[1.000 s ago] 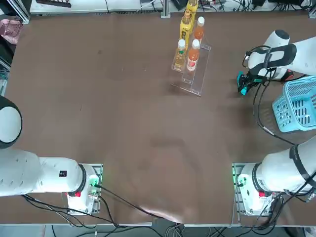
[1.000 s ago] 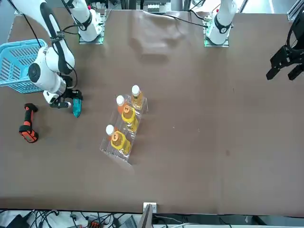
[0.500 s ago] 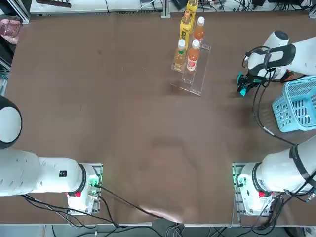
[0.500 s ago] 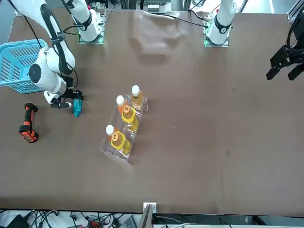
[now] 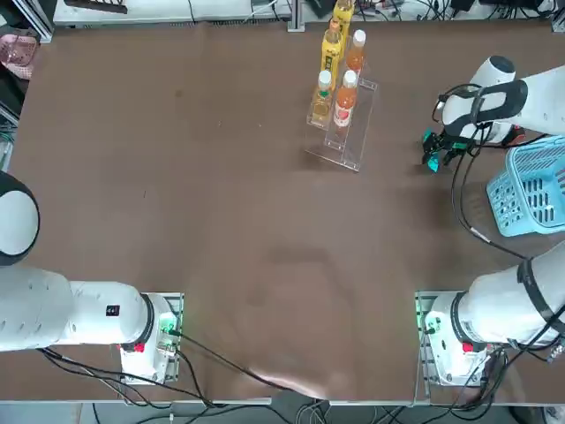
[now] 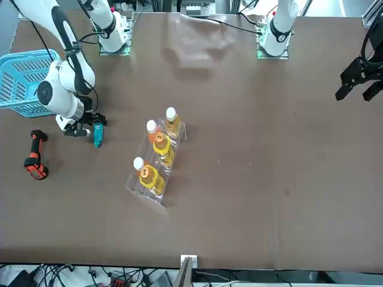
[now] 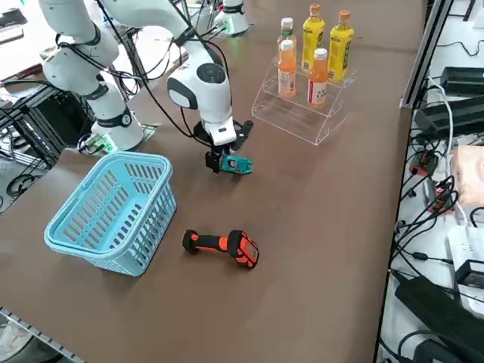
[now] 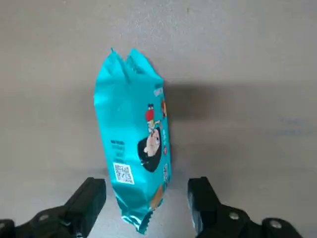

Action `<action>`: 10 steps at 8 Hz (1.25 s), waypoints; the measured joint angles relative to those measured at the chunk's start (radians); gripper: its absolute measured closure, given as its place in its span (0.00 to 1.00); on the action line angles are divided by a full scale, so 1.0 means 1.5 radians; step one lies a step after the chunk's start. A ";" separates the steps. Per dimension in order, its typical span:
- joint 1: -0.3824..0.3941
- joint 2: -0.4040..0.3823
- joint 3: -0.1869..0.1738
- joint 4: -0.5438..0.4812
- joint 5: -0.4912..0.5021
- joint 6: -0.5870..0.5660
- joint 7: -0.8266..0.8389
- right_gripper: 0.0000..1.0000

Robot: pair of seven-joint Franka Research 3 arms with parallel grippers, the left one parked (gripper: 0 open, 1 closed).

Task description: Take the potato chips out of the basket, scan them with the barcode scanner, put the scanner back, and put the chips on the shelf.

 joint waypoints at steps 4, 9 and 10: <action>0.002 -0.037 0.000 0.019 0.000 -0.011 0.000 0.00; -0.054 -0.081 -0.020 0.170 -0.066 -0.161 -0.098 0.00; -0.093 -0.056 -0.022 0.212 -0.070 -0.178 -0.162 0.00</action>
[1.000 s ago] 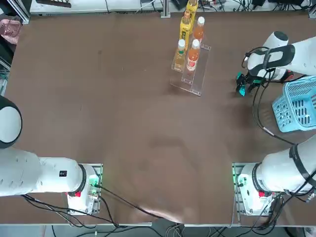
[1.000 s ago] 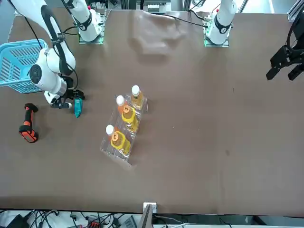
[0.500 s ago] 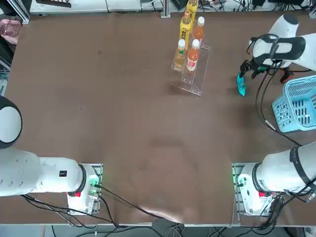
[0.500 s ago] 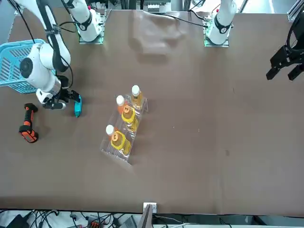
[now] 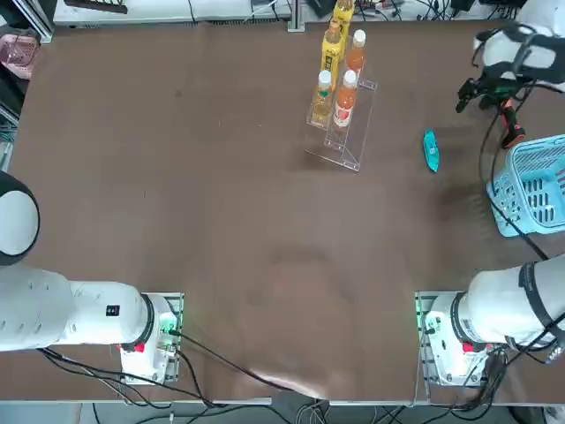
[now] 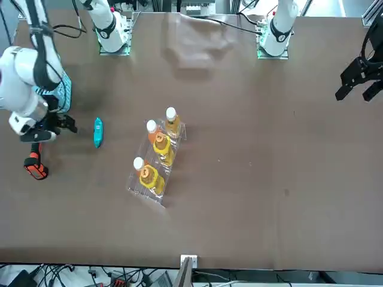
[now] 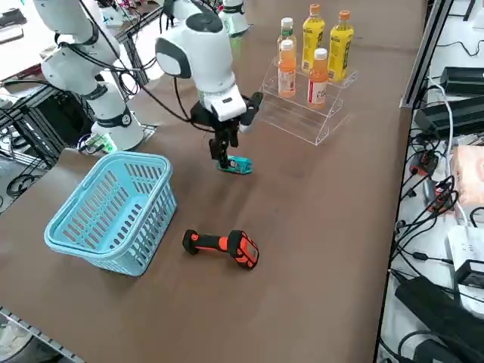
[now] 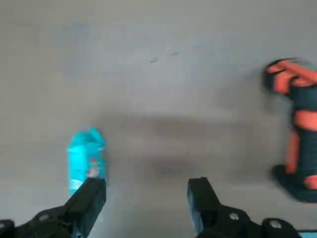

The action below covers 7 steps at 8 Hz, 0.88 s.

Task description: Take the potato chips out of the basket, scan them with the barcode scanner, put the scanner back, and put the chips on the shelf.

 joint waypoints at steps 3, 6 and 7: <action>-0.111 0.067 -0.005 0.076 -0.028 -0.009 -0.128 0.00; -0.157 0.146 -0.005 0.127 -0.049 0.031 -0.181 0.00; -0.164 0.179 -0.005 0.135 -0.050 0.065 -0.195 0.00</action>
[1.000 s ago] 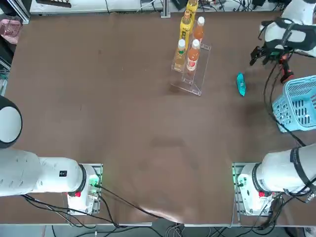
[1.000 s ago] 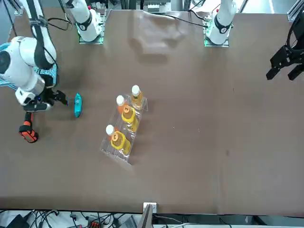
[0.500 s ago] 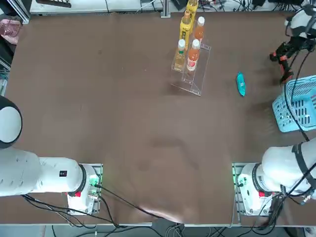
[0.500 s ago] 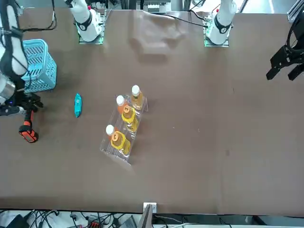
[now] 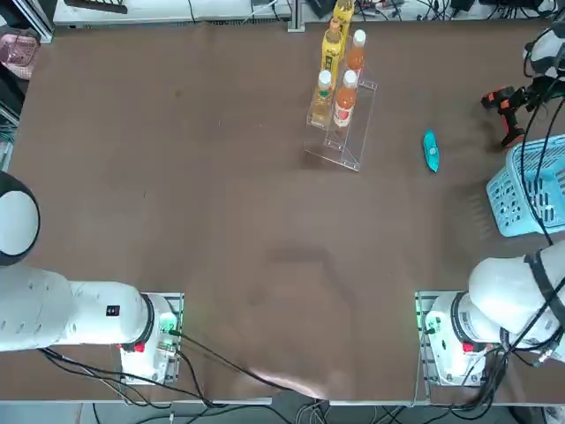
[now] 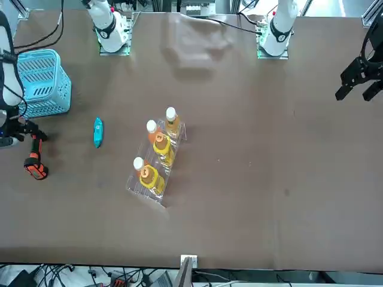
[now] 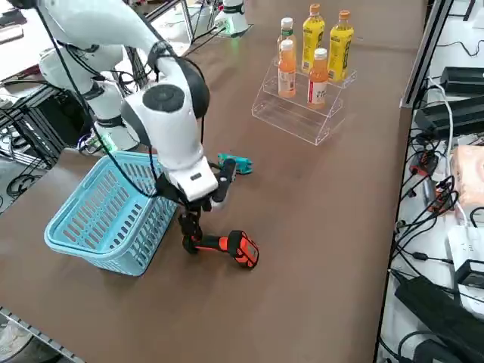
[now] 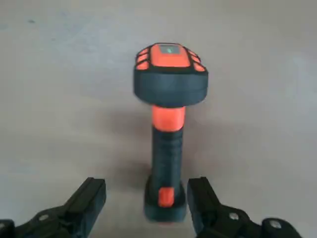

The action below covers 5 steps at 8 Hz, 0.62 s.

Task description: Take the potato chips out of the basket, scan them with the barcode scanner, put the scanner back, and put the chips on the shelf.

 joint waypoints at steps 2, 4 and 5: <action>-0.010 0.049 0.000 0.008 0.000 0.040 -0.008 0.00; -0.012 0.063 0.000 0.012 0.000 0.052 -0.011 0.00; -0.013 0.066 0.000 0.013 0.000 0.056 -0.012 0.00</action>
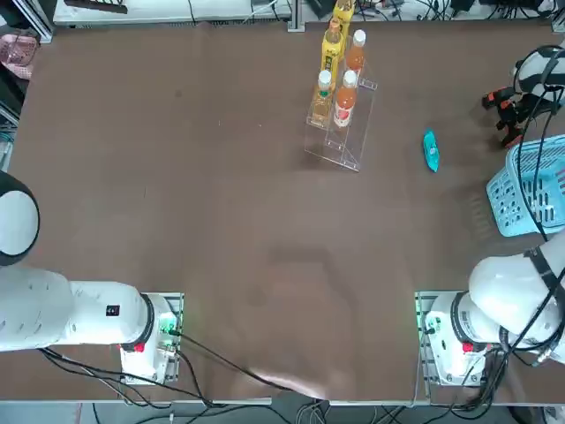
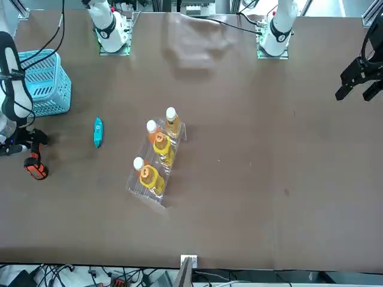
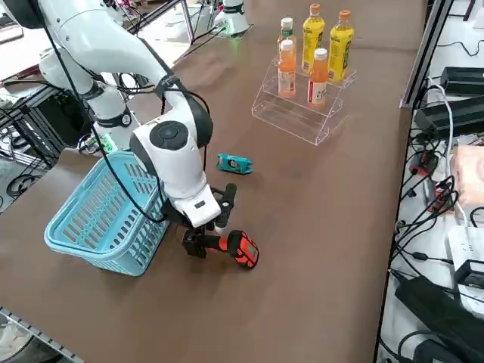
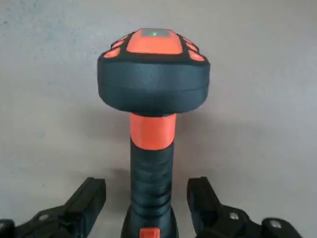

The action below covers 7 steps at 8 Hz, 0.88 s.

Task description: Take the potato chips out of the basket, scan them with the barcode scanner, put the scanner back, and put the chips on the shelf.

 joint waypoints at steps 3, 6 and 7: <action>-0.003 0.013 0.000 0.000 0.000 0.025 -0.001 0.00; -0.009 0.033 0.000 0.000 0.000 0.039 -0.001 0.00; -0.010 0.035 0.000 0.000 0.000 0.039 -0.001 0.03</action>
